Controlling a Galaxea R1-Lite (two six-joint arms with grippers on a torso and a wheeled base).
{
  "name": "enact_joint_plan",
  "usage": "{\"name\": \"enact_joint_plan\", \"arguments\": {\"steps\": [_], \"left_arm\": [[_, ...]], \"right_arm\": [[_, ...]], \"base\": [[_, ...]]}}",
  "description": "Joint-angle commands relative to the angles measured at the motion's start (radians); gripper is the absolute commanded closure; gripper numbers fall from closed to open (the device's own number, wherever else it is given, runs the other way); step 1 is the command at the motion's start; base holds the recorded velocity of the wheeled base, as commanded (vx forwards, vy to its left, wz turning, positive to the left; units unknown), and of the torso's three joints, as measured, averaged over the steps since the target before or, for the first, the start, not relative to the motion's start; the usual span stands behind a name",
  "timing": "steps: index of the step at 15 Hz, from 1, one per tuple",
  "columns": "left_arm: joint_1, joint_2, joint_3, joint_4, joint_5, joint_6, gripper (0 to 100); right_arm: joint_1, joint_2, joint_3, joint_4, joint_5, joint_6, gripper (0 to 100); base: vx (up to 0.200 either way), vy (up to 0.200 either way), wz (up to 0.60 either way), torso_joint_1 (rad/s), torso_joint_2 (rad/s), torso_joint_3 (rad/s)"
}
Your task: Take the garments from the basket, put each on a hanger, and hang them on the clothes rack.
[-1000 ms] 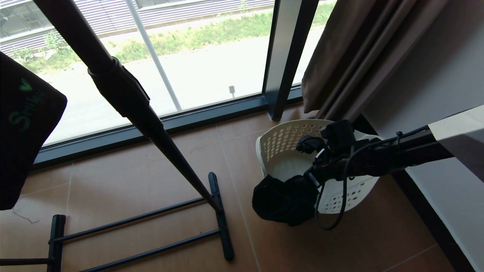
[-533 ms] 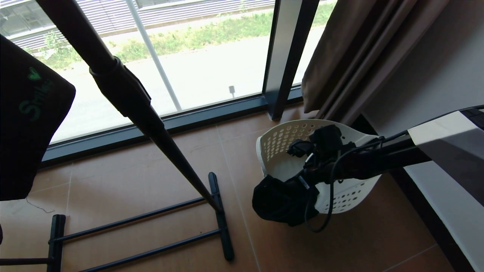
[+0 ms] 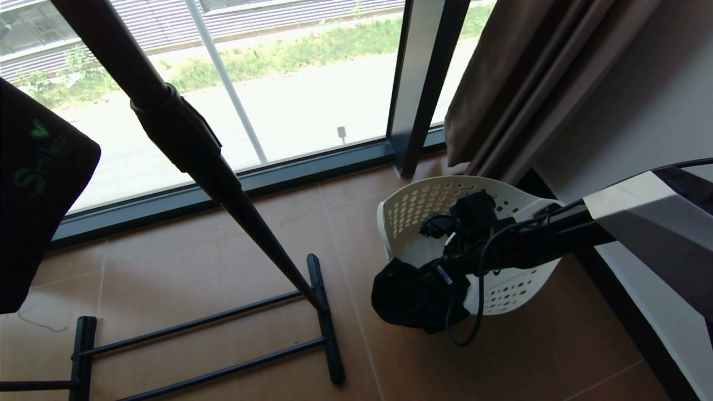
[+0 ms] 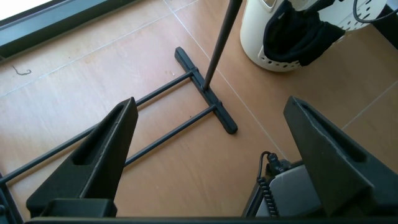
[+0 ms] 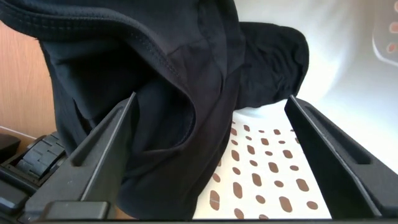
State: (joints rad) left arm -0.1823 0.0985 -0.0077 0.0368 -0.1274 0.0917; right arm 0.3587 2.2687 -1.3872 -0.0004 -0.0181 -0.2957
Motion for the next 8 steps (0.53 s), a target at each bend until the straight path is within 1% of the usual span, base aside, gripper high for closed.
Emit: {"name": "enact_joint_plan", "arguments": {"steps": [1, 8], "left_arm": [[0.0, 0.0, 0.0, 0.0, 0.0, 0.0, 0], [0.0, 0.0, 0.0, 0.0, 0.0, -0.001, 0]], "right_arm": [[0.0, 0.011, -0.007, -0.001, 0.0, 0.0, 0], [-0.004, 0.049, -0.035, 0.0, -0.002, 0.0, 0]], "base": [[0.0, 0.0, 0.0, 0.0, 0.0, 0.0], [0.0, 0.0, 0.0, 0.0, 0.0, 0.0]]}}
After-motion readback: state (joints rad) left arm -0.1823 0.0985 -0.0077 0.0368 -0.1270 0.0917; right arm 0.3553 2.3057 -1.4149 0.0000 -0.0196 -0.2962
